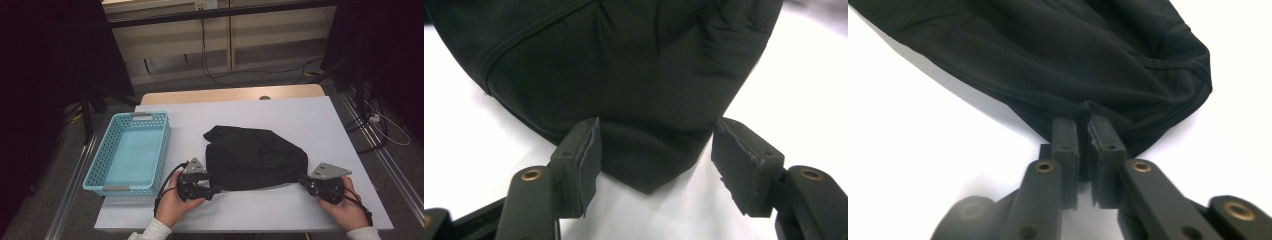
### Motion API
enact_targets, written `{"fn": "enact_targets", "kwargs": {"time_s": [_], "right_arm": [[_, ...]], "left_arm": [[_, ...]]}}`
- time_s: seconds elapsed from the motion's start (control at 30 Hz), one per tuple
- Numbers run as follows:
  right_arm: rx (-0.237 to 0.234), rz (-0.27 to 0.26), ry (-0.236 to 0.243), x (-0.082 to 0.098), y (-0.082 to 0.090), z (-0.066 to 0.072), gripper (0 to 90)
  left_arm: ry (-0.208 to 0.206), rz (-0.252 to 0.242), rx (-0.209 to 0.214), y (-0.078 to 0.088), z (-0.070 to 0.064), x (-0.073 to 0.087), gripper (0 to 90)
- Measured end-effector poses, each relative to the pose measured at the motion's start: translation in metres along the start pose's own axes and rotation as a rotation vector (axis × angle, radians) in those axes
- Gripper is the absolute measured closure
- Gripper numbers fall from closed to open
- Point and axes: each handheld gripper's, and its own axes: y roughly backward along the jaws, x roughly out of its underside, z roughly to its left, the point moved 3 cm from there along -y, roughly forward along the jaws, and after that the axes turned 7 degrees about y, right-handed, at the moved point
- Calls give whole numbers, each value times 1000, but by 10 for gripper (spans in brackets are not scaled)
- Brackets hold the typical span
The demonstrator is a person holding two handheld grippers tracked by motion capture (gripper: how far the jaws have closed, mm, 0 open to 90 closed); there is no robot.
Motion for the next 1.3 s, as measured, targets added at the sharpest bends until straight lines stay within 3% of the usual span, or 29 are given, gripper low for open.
{"fn": "enact_targets", "kwargs": {"time_s": [0.17, 0.37, 0.57, 0.77, 1.0, 1.03, 1.07, 1.1, 1.13, 1.2, 1.3], "right_arm": [[-4, -12, -38, -1, 2, -2, 870], [-8, -79, -135, -3, 9, -12, 872], [11, -82, -139, -9, 5, -17, 873], [39, -96, -203, -12, 6, -23, 877], [56, -102, -225, -12, 8, -25, 877], [58, -100, -226, -12, 8, -25, 877], [56, -99, -226, -11, 8, -24, 877], [54, -99, -227, -11, 8, -23, 877], [53, -98, -226, -11, 8, -23, 877], [52, -100, -220, -11, 7, -23, 876], [46, -91, -209, -10, 5, -21, 875]], "left_arm": [[-21, -1, 15, -1, -2, -2, 375], [-22, -9, 23, -4, -7, -7, 362], [-40, 20, 26, -15, -9, -5, 361], [-42, 13, 37, -17, -7, -3, 353], [-74, 21, 44, -17, -6, -1, 340], [-79, 20, 33, -17, -5, -1, 338], [-104, 34, -18, -16, -2, 0, 320], [-123, 32, -36, -16, 0, 1, 308], [-130, 27, -36, -16, 2, 1, 308], [-103, 22, -28, -16, 4, 0, 317], [-109, 27, -44, -16, 3, 0, 358]]}}
